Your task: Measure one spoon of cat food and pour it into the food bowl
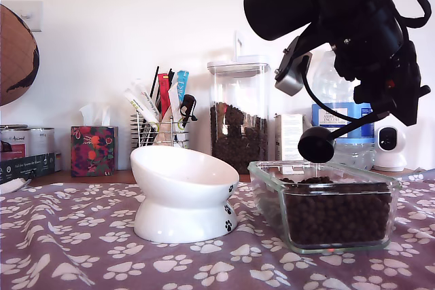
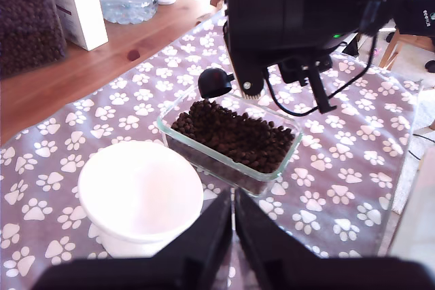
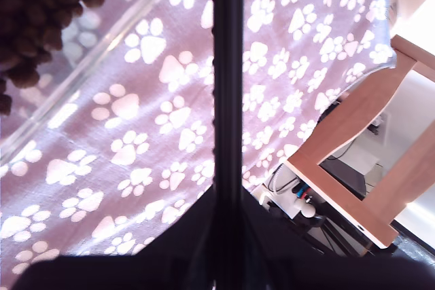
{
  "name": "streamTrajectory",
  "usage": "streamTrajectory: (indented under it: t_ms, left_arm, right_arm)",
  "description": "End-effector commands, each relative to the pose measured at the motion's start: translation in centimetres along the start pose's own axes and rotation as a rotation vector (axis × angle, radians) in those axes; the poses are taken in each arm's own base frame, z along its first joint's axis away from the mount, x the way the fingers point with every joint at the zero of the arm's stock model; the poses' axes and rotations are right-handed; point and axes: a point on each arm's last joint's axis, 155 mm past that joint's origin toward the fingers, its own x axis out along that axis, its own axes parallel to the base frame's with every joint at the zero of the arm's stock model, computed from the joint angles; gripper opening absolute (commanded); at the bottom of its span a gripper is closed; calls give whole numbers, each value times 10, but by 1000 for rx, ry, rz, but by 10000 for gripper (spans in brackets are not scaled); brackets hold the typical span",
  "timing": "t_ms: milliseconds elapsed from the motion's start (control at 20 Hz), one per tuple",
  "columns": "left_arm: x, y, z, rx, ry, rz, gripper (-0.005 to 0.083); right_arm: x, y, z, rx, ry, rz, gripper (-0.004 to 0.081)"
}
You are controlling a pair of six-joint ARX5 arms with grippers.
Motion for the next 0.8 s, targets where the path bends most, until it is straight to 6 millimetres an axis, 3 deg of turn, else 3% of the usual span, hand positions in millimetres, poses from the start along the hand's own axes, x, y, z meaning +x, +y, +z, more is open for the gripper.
streamTrajectory:
  t_ms: [0,750]
  left_arm:
    - [-4,-2,-3,-3,-3,-3,-22]
    - [-20,-8,-7,-4,-11,-4,-22]
  right_arm:
    - [3,4,5,-30,15,-15,-13]
    - [6,13,12,-181,83,-97,-13]
